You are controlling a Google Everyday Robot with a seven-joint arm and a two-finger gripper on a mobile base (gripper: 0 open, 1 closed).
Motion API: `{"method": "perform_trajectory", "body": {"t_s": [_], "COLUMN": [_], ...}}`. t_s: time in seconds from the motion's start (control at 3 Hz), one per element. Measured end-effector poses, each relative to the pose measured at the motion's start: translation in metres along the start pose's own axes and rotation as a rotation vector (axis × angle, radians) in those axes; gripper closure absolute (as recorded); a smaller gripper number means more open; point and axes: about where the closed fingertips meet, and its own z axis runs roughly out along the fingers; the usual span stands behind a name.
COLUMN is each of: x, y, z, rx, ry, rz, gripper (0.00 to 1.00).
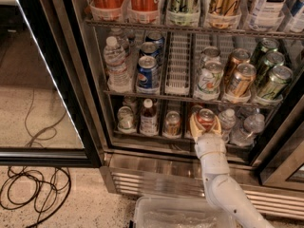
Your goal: Pick coke can from bottom shelf of fridge
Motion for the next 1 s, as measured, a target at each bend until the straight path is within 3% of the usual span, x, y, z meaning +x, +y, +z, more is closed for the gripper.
{"method": "perform_trajectory", "body": {"t_s": [0.33, 0.67, 1.0], "x": [-0.012, -0.017, -0.016], "y": [0.002, -0.003, -0.014], "z": [-0.013, -0.027, -0.042], "rx": [-0.038, -0.044, -0.014], "ry": [0.028, 0.068, 0.119], "rz": [0.01, 0.004, -0.01], "gripper": [1.0, 1.0, 1.0]}}
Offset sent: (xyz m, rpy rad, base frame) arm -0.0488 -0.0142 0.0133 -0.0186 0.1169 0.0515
